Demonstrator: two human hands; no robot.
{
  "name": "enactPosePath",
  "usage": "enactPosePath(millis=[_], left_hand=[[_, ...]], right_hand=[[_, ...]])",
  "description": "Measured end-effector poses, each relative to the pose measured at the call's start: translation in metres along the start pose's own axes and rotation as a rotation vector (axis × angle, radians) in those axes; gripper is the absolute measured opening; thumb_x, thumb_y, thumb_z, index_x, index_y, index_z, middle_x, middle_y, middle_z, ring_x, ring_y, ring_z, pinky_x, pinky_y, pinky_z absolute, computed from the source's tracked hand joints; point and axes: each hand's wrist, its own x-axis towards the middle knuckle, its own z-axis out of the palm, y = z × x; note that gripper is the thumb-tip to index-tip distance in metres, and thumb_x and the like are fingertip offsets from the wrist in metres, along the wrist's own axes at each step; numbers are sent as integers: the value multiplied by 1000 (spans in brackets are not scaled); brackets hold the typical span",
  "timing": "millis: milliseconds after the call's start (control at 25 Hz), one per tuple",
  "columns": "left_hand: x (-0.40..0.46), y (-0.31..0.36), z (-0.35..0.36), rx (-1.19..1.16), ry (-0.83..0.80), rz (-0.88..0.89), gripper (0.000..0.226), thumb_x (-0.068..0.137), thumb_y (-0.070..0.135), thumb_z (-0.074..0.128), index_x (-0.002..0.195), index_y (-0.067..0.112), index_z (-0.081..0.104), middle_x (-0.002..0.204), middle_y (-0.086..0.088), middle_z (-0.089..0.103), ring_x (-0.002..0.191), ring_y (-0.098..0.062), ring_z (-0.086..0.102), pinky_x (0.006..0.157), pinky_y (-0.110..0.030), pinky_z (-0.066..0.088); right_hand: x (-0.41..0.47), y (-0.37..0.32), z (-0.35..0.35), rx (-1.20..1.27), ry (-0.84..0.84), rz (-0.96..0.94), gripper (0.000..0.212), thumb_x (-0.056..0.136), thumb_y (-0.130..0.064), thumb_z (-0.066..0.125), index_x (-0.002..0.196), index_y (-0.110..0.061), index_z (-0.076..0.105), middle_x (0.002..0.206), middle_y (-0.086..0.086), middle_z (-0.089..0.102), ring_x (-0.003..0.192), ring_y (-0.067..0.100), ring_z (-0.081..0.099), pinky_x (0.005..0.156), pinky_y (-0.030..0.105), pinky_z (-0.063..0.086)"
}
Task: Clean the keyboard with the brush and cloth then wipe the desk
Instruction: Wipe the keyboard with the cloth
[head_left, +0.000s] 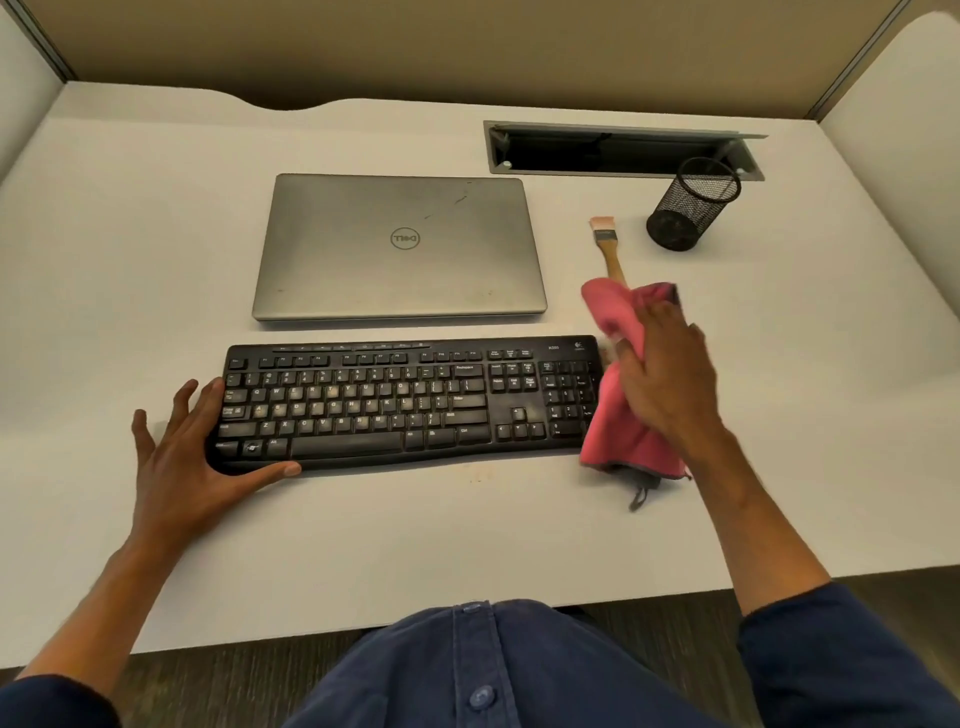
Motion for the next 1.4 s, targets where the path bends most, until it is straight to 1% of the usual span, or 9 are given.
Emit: enactPosePath(millis=[120, 200, 320, 400, 600, 800, 1040, 1160, 1400], left_hand=[[1, 0, 0, 4, -21, -10, 128, 53, 101, 42, 154, 23, 29, 158, -5, 36, 152, -13, 16, 123, -47, -7], [1, 0, 0, 7, -25, -7, 126, 53, 98, 46, 154, 24, 28, 158, -3, 36, 152, -12, 14, 123, -48, -5], [1, 2, -2, -3, -21, -13, 127, 53, 98, 47, 154, 24, 28, 159, -1, 34, 152, -10, 11, 122, -47, -6], [3, 3, -2, -5, -28, -12, 129, 52, 101, 43, 154, 25, 28, 159, 0, 33, 152, -8, 9, 122, -46, -6], [2, 0, 0, -4, -25, -9, 127, 52, 100, 45, 154, 24, 30, 159, 1, 33, 152, -11, 10, 122, -49, -3], [3, 1, 1, -3, -6, -8, 122, 53, 90, 53, 152, 22, 33, 157, 1, 36, 152, -13, 12, 122, -51, 0], [3, -1, 1, -21, -15, 8, 123, 55, 91, 53, 154, 24, 28, 159, 2, 33, 152, -10, 9, 122, -53, -1], [3, -1, 1, -31, -17, 14, 123, 56, 91, 54, 155, 23, 26, 160, 3, 31, 153, -8, 6, 122, -52, -3], [4, -3, 1, -21, -13, 28, 123, 58, 92, 53, 155, 21, 25, 161, 4, 30, 153, -8, 4, 122, -52, -2]], right_hand=[[-13, -4, 45, -15, -227, -118, 66, 102, -50, 25, 157, -16, 19, 164, 4, 20, 151, 21, 14, 122, 45, 12], [-20, -9, 68, 12, -213, -110, 73, 97, -56, 13, 158, -15, 10, 166, 2, 12, 153, 19, 7, 124, 41, 6], [-14, -12, 70, 13, -203, -103, 78, 92, -57, 6, 159, -16, 10, 166, 2, 12, 153, 18, 6, 125, 40, 4], [-12, -17, 71, 15, -205, -122, 74, 95, -56, 8, 159, -18, 10, 166, 0, 12, 152, 17, 6, 125, 41, 4], [-11, -60, 79, 18, -225, -162, 60, 105, -44, 26, 159, -24, 10, 165, -5, 12, 152, 14, 5, 121, 40, -4], [-12, -105, 92, 43, -234, -193, 59, 105, -43, 26, 159, -23, 11, 165, -5, 13, 152, 13, 5, 119, 39, -9], [-14, -153, 105, 60, -285, -299, 60, 105, -44, 26, 159, -22, 9, 166, -4, 11, 152, 13, 3, 116, 37, -14], [-15, -178, 111, 70, -312, -353, 61, 105, -44, 26, 159, -21, 10, 166, -3, 11, 153, 14, 3, 117, 38, -13], [-11, -233, 124, 99, -350, -477, 59, 104, -44, 28, 157, -20, 20, 164, -3, 19, 152, 15, 9, 121, 39, -7]])
